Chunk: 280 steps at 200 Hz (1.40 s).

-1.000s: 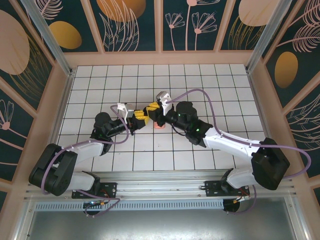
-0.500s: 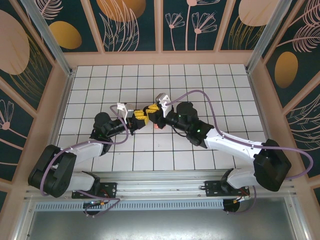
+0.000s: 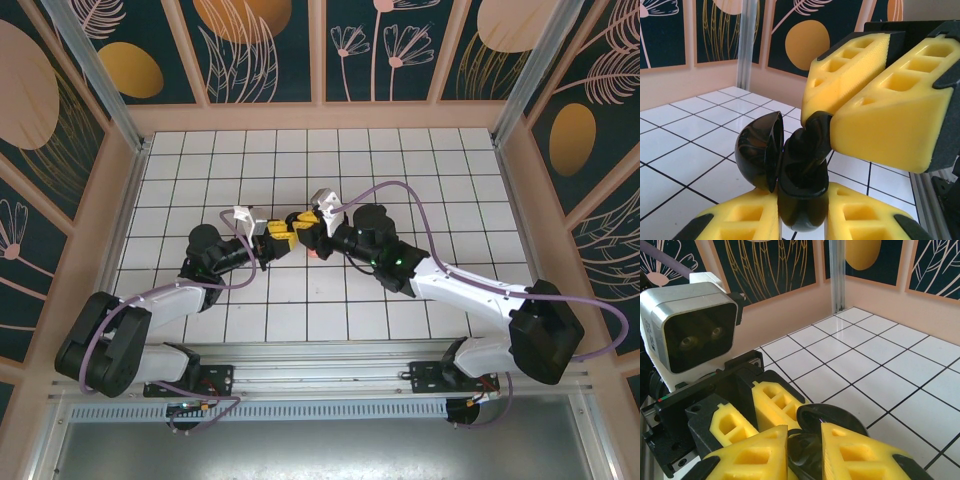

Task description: Insert the wireless bluetooth earbuds into the charging case

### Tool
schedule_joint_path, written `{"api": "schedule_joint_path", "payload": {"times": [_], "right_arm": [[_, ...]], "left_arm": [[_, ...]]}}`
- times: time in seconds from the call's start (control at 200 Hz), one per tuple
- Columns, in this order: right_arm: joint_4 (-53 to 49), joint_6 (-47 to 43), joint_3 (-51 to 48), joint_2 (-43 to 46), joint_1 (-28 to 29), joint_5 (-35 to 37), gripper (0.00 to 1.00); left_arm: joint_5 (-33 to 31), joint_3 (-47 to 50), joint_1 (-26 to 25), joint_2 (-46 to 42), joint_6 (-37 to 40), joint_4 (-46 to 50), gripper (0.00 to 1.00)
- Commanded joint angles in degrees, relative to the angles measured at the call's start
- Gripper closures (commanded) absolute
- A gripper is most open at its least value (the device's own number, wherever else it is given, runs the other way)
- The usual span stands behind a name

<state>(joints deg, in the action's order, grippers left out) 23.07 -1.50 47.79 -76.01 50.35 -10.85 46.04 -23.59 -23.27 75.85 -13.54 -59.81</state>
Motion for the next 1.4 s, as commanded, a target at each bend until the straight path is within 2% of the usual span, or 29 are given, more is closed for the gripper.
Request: {"api": "schedule_joint_path", "payload": {"times": [0.0, 0.41, 0.51, 0.681, 0.826, 0.976, 1.116, 1.231, 1.316, 1.396], "right_arm": [[-2.85, -1.1, 0.72, 0.4, 0.06, -0.58, 0.77], [-0.59, 2.99, 1.74, 1.28, -0.55, -0.4, 0.6], [-0.97, 3.75, 2.4, 1.45, -0.68, 0.11, 0.6], [-4.48, 8.83, 2.55, 2.82, -2.06, 1.28, 0.6], [-15.65, 15.16, 4.07, 4.26, -2.53, 6.94, 0.6], [-33.94, 25.57, 6.87, 4.24, -3.86, 15.23, 0.61], [-52.06, 38.37, 6.0, 4.75, -5.87, 16.58, 0.62], [-65.7, 50.31, 1.67, 7.24, -5.84, 16.44, 0.62], [-70.74, 56.52, -3.0, 11.09, -6.48, 16.46, 0.62], [-70.88, 58.73, -7.9, 15.25, -9.73, 15.12, 0.62]], "left_arm": [[0.77, -1.56, -0.21, -1.94, 1.41, -2.42, 0.78], [-0.34, -1.86, -0.2, -1.68, 2.1, -0.66, 0.77], [-0.98, -1.81, -0.2, -1.81, 2.29, -0.16, 0.77], [-6.26, -2.55, -0.2, -1.86, 3.36, 4.5, 0.77], [-8.33, -2.79, -0.22, -1.72, 3.48, 6.52, 0.77], [-9.61, -2.86, -0.21, -2.07, 3.6, 8.36, 0.77], [-10.51, -3.05, -0.2, -2.47, 4.2, 9.59, 0.77], [-10.91, -3.17, -0.21, -2.66, 4.49, 10.7, 0.77], [-11.04, -3.21, -0.22, -2.4, 4.36, 10.69, 0.77], [-10.81, -3.47, -0.22, -1.83, 4.15, 10.62, 0.77]]}}
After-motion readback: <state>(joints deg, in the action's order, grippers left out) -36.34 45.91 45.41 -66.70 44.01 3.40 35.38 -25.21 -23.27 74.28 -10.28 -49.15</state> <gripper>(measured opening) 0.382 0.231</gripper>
